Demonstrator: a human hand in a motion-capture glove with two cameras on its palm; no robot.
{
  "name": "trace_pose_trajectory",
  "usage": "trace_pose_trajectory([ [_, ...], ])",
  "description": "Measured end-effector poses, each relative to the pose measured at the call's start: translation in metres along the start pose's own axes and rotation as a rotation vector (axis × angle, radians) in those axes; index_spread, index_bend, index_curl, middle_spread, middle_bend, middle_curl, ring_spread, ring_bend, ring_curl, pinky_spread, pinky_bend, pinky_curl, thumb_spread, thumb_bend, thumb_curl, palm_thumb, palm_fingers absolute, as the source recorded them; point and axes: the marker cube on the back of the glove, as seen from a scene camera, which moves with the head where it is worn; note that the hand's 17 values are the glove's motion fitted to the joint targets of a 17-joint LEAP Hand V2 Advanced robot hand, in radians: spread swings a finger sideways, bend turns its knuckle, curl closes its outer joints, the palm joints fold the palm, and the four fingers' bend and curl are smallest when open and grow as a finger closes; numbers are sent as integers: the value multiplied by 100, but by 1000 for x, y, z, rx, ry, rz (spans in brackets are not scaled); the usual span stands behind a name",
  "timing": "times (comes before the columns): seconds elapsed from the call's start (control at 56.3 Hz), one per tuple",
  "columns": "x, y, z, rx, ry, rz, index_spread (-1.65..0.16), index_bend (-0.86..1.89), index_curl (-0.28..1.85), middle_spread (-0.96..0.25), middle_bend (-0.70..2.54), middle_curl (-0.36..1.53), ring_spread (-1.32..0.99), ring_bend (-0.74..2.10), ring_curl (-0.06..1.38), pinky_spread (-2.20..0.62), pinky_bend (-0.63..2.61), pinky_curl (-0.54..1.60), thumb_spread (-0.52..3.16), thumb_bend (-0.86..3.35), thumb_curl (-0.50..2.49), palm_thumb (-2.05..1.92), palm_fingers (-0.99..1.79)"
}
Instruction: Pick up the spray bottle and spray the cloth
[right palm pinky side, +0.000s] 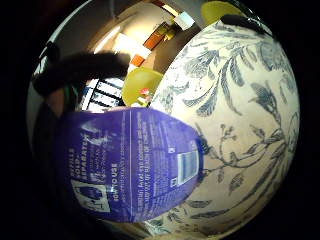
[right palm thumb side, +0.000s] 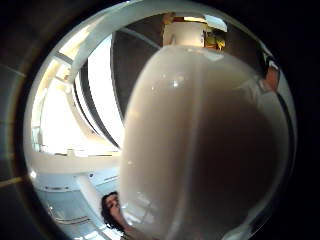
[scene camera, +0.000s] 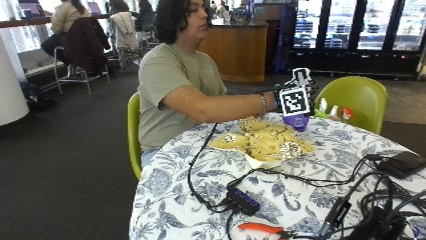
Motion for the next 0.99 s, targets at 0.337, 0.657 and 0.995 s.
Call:
trace_pose_trajectory([
  [0.337,3,31,-17,-28,145,151,-28,22,49,-15,44,51,-14,44,42,-3,14,35,73,-7,61,93,90],
  [0.657,-31,212,-61,-311,437,-13,-33,11,30,0,20,40,-7,41,38,16,32,37,89,-5,46,71,38],
  [0.995,-1,370,-70,-335,712,-11,-34,17,31,-3,34,43,-9,39,36,12,15,31,103,-2,39,69,61],
])
